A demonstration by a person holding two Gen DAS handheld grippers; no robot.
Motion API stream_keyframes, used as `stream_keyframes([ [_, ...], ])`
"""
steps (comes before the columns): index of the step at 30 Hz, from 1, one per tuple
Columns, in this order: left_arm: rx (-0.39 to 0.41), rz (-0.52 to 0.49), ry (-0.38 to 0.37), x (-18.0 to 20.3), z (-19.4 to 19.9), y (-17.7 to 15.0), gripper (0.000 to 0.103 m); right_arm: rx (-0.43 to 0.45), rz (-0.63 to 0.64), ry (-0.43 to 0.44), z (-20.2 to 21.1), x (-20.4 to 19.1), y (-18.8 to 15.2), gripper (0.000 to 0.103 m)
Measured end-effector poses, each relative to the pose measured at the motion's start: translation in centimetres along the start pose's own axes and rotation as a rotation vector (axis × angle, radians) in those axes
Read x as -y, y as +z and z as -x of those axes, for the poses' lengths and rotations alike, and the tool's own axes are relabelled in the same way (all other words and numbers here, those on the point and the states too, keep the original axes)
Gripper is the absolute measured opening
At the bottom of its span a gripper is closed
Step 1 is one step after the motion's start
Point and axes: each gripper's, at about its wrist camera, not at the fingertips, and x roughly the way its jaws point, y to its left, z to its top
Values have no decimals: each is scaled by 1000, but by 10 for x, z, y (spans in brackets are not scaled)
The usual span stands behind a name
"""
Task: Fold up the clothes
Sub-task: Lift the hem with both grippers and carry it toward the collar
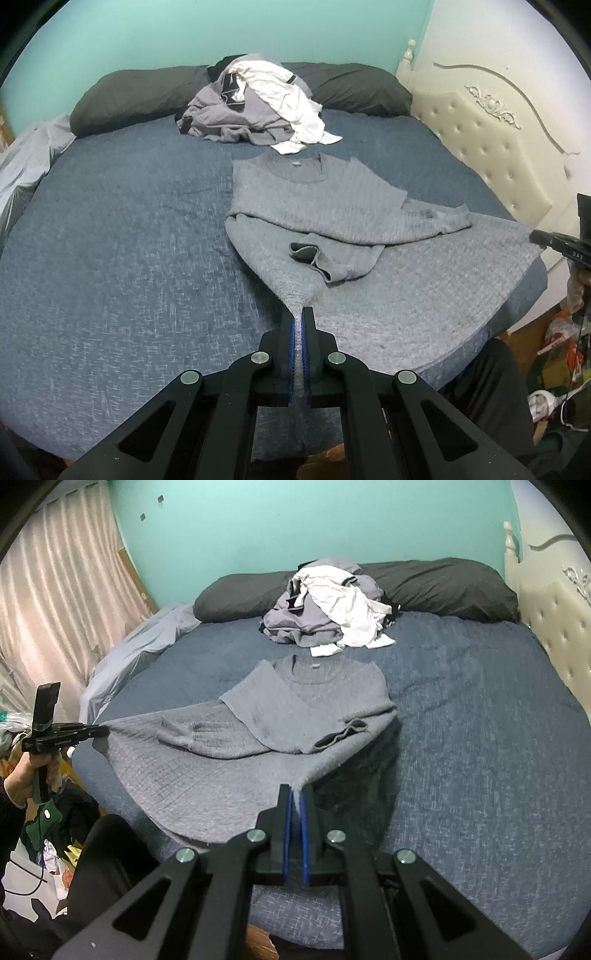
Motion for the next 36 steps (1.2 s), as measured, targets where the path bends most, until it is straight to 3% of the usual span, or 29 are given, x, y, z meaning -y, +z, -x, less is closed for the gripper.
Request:
stream_keyframes([
  [16, 67, -20, -40, 16, 64, -8, 3, 82, 60, 25, 58, -19, 4, 4],
  [27, 114, -21, -59, 23, 104, -27, 3, 122, 102, 51, 98, -33, -16, 4],
  [36, 104, -4, -73, 14, 98, -29, 3, 106, 109, 55, 98, -30, -20, 4],
])
